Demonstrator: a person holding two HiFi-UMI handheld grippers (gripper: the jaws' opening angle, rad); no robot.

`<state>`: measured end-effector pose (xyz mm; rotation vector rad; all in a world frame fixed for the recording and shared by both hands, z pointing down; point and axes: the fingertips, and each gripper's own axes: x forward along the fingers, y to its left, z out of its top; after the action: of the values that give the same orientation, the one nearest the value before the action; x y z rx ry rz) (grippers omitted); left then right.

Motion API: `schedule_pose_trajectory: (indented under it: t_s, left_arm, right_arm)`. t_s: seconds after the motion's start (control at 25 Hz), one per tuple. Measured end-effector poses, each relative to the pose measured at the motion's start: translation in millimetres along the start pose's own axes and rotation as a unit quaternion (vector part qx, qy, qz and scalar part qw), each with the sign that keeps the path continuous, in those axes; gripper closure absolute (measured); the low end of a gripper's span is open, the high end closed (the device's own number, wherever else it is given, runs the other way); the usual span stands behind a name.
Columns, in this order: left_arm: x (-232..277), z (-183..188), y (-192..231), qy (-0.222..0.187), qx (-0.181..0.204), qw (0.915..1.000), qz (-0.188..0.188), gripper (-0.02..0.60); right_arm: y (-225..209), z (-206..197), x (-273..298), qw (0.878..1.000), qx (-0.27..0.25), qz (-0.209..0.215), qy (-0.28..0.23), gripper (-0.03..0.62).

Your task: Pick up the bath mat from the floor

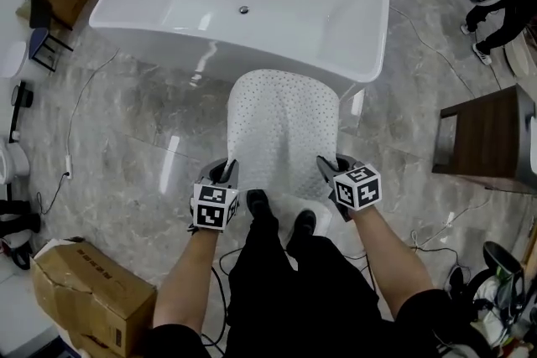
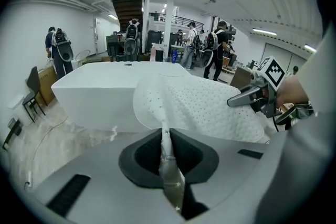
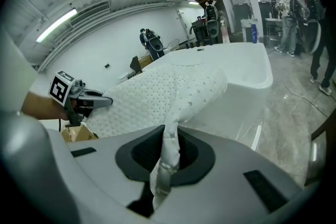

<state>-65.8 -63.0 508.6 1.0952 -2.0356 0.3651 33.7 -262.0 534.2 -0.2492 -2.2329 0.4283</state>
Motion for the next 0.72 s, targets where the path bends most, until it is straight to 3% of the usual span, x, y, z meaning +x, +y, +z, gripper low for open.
schedule_pose_trajectory:
  t_s: [0.28,0.44,0.72]
  left_arm:
    - [-44.9,11.1,-36.5,-0.027,-0.020,0.9992,0.018,0.546]
    - [-63.0,20.5,-69.9,-0.039,-0.044,0.9982,0.010,0.546]
    - [-98.0,38.3,-100.5,-0.055,-0.047,0.9973,0.011,0.546]
  right_arm:
    - [8.5,-8.0,-66.9,0.999,0.028,-0.003,-0.036,0.553]
    - [7.1,-6.8,-101.6,0.998,0.042,-0.003,-0.055,0.553]
    - [14.3,-3.9,-145.6,0.997,0.037,0.009,-0.074,0.553]
